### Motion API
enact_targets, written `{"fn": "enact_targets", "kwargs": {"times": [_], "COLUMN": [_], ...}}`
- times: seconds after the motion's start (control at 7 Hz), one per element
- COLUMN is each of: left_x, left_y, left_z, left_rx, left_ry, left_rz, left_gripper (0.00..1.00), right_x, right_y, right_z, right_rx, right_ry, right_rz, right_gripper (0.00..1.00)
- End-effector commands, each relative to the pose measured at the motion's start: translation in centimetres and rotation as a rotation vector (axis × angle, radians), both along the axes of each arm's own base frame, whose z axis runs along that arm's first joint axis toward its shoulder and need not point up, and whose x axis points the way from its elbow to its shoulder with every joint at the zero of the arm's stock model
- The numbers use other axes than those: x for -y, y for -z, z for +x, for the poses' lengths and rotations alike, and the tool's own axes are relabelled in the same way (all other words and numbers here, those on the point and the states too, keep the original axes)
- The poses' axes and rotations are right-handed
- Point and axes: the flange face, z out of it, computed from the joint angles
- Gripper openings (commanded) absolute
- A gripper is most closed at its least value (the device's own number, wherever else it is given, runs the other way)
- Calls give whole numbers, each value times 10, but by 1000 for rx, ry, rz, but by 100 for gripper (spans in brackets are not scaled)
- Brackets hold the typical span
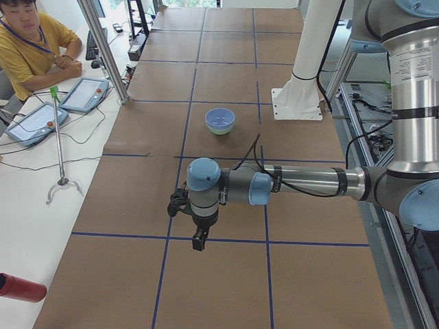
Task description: Stack blue bowl on green bowl
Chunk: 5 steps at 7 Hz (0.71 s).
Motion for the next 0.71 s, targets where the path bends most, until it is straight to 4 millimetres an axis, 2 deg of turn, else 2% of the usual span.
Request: {"fn": "enact_targets", "kwargs": {"times": [0.0, 0.57], "left_x": [1, 0], "left_y": [5, 7], "left_z": [0, 0], "left_rx": [0, 0], "left_ry": [0, 1], "left_rz": [12, 14], "left_gripper": [100, 100], "right_x": [0, 0], "right_y": [0, 0], "right_z": [0, 0], "right_rx": [0, 0], "right_ry": [0, 0], "right_rz": [1, -1], "right_gripper": [100, 100]}}
